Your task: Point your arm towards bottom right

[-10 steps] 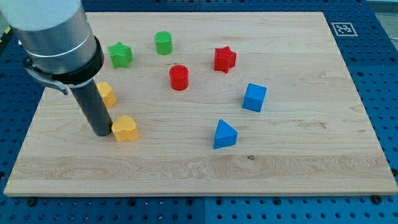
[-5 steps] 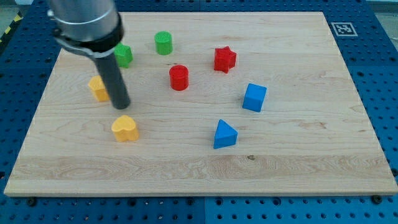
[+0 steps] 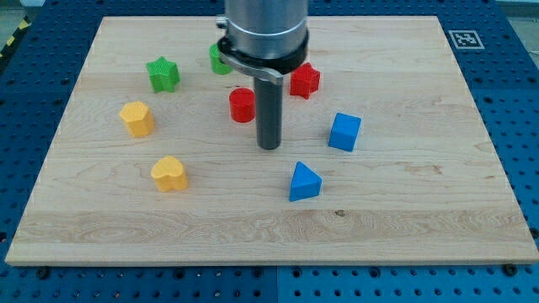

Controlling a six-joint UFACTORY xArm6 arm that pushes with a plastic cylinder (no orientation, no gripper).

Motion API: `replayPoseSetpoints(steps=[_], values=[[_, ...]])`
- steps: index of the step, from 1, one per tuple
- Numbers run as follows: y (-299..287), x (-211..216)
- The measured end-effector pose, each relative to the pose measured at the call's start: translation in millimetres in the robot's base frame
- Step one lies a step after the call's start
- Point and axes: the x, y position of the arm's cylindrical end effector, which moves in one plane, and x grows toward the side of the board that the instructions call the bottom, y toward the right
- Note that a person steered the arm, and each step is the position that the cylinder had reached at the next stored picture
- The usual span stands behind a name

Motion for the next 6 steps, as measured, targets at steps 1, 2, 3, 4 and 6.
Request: replayPoseSetpoints(steps=[1,2,3,4,6], values=[[27.9,5.0],[64.0,11.2],[100.3,27.2],[135.0,66.8],[166.8,119.7]])
